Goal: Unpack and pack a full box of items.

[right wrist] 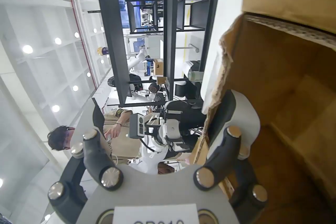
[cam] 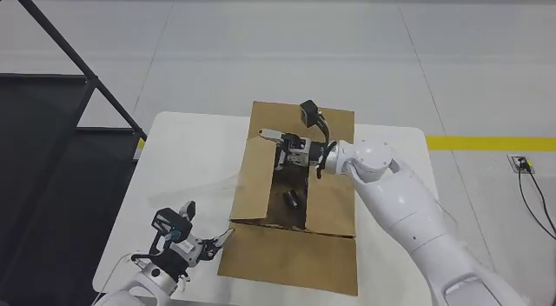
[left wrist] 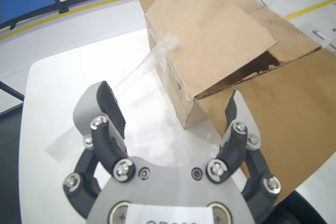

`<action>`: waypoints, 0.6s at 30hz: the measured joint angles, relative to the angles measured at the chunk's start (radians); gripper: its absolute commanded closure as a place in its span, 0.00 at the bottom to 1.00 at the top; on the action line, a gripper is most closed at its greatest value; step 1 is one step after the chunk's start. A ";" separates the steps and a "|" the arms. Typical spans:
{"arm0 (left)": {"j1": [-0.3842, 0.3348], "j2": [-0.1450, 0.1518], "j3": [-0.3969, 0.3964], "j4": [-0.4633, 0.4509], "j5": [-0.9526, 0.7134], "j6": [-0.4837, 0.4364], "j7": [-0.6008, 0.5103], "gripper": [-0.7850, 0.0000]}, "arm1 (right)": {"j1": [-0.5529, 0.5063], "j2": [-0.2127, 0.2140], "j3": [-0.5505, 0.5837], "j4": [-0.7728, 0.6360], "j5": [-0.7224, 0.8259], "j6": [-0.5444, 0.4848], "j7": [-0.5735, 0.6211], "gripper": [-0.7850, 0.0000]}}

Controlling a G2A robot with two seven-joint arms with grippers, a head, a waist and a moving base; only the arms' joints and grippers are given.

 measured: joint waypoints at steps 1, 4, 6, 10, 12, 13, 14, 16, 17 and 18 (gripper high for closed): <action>-0.002 0.000 0.006 -0.003 0.005 0.000 -0.003 0.00 | 0.004 -0.004 -0.003 -0.003 0.009 -0.004 0.003 0.00; -0.009 -0.002 0.027 -0.016 0.019 0.009 -0.007 0.00 | 0.020 -0.022 -0.021 -0.010 0.037 -0.004 0.008 0.00; -0.017 -0.006 0.037 -0.022 0.005 0.037 -0.005 0.00 | 0.030 -0.036 -0.035 -0.008 0.058 -0.013 0.010 0.00; -0.047 -0.014 0.055 -0.021 -0.058 0.112 -0.015 0.00 | 0.052 -0.062 -0.060 0.014 0.098 -0.028 0.024 0.00; -0.066 -0.020 0.062 -0.015 -0.097 0.153 -0.019 0.00 | 0.066 -0.077 -0.075 0.032 0.115 -0.031 0.037 0.00; -0.075 -0.022 0.063 -0.011 -0.117 0.170 -0.019 0.00 | 0.072 -0.083 -0.082 0.040 0.119 -0.033 0.045 0.00; -0.083 -0.024 0.063 -0.007 -0.140 0.188 -0.018 0.00 | 0.078 -0.089 -0.089 0.050 0.122 -0.035 0.054 0.00; -0.099 -0.028 0.056 0.001 -0.194 0.221 -0.017 0.00 | 0.092 -0.101 -0.104 0.076 0.121 -0.045 0.076 0.00; -0.105 -0.029 0.047 0.005 -0.219 0.234 -0.019 0.00 | 0.099 -0.106 -0.110 0.091 0.119 -0.054 0.091 0.00; -0.107 -0.030 0.040 0.008 -0.232 0.240 -0.019 0.00 | 0.103 -0.109 -0.112 0.103 0.119 -0.061 0.101 0.00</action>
